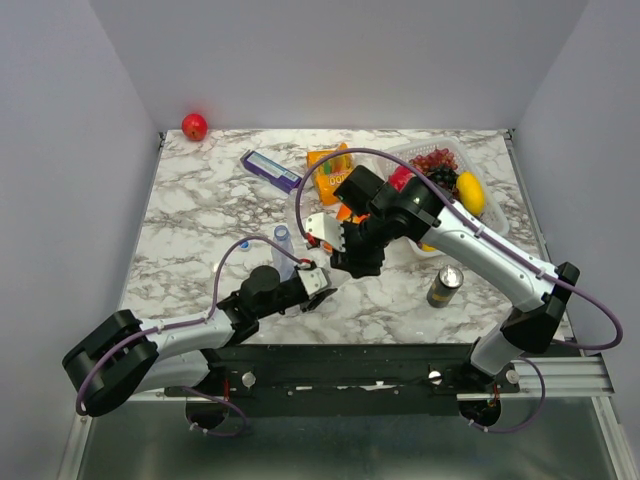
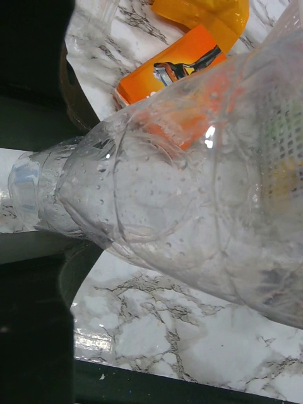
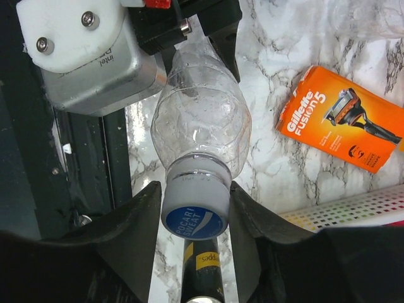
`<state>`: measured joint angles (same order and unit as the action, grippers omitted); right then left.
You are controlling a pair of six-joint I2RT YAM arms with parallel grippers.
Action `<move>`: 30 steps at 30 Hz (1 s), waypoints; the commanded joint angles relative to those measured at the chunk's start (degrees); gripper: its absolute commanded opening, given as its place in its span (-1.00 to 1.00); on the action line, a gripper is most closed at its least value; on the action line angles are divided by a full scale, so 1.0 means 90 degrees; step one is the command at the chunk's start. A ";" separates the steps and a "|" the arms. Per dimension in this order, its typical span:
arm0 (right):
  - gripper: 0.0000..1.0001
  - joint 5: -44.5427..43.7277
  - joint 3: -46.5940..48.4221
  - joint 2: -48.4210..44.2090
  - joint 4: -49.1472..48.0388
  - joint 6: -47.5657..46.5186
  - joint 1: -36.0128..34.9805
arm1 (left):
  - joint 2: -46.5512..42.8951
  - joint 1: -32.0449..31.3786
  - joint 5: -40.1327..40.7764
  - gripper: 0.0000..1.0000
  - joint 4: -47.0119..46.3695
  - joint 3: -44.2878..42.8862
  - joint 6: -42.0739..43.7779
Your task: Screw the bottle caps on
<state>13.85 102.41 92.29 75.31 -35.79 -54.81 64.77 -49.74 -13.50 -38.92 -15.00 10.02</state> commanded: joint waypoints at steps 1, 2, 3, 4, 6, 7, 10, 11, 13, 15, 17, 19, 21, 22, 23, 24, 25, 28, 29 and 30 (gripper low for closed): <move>0.18 -0.0113 0.0232 0.0048 0.1340 0.0158 -0.0073 | -0.0039 -0.0011 -0.0063 -1.00 -0.0432 -0.0198 -0.0108; 0.22 -0.0113 0.0184 0.0039 0.1349 0.0178 -0.0073 | -0.0019 -0.0011 -0.0102 -1.00 -0.0412 -0.0198 -0.0117; 0.31 -0.0122 0.0164 0.0019 0.1340 0.0197 -0.0082 | -0.0010 -0.0011 -0.0121 -1.00 -0.0393 -0.0208 -0.0127; 0.35 -0.0122 0.0154 0.0009 0.1349 0.0226 -0.0082 | -0.0010 -0.0011 -0.0150 -1.00 -0.0383 -0.0208 -0.0146; 0.46 -0.0103 0.0154 -0.0049 0.1339 0.0295 -0.0073 | 0.0010 -0.0011 -0.0190 -1.00 -0.0334 -0.0208 -0.0185; 0.99 -0.0122 0.0164 -0.0069 0.1339 0.0334 -0.0073 | 0.0010 -0.0011 -0.0199 -1.00 -0.0325 -0.0208 -0.0215; 1.00 -0.0337 0.0106 -0.0312 0.1339 0.0422 0.0034 | -0.0010 -0.0011 -0.0365 -1.00 -0.0266 -0.0188 -0.0312; 1.00 -0.0328 0.0086 -0.0381 0.1339 0.0422 0.0141 | -0.0019 -0.0011 -0.0462 -1.00 -0.0275 -0.0150 -0.0351; 1.00 -0.0046 0.0096 -0.0615 0.1320 0.0344 0.0629 | 0.0000 -0.0001 -0.0755 -1.00 -0.0285 -0.0120 -0.0468; 1.00 0.0402 0.0008 -0.0945 0.1058 0.0199 0.1174 | 0.0020 -0.0001 -0.0892 -1.00 -0.0383 -0.0091 -0.0741; 1.00 0.0696 -0.0293 -0.1259 0.0407 0.0081 0.1421 | 0.0059 0.0008 -0.1136 -1.00 -0.0480 -0.0100 -0.1063; 1.00 0.1320 -0.0577 -0.1823 -0.0132 -0.0173 0.1509 | 0.0166 0.0018 -0.1399 -1.00 -0.0529 -0.0139 -0.1297; 1.00 0.2099 -0.1026 -0.2157 -0.0885 -0.0465 0.1490 | 0.0224 0.0028 -0.1469 -1.00 -0.0637 -0.0178 -0.1561; 1.00 0.2288 -0.1163 -0.2381 -0.1090 -0.0486 0.1490 | 0.0235 0.0028 -0.1498 -1.00 -0.0666 -0.0188 -0.1601; 1.00 0.2396 -0.1290 -0.2393 -0.1392 -0.0467 0.1471 | 0.0254 0.0028 -0.1518 -1.00 -0.0705 -0.0208 -0.1621; 1.00 0.2571 -0.1310 -0.2335 -0.1414 -0.0476 0.1412 | 0.0293 0.0028 -0.1518 -1.00 -0.0715 -0.0217 -0.1650; 1.00 0.2728 -0.1204 -0.2238 -0.1337 -0.0525 0.1393 | 0.0322 0.0028 -0.1528 -1.00 -0.0734 -0.0227 -0.1670; 1.00 0.3217 -0.0842 -0.1798 -0.1141 -0.0429 0.1373 | 0.0361 0.0028 -0.1586 -1.00 -0.0783 -0.0266 -0.1719; 1.00 0.3295 -0.0823 -0.1711 -0.1286 -0.0360 0.1363 | 0.0362 0.0028 -0.1596 -1.00 -0.0822 -0.0276 -0.1748; 1.00 0.3324 -0.0851 -0.1700 -0.1403 -0.0292 0.1344 | 0.0381 0.0028 -0.1606 -1.00 -0.0851 -0.0276 -0.1768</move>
<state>36.45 94.30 73.25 67.35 -39.20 -42.17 67.70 -49.63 -25.39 -42.98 -15.68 -3.70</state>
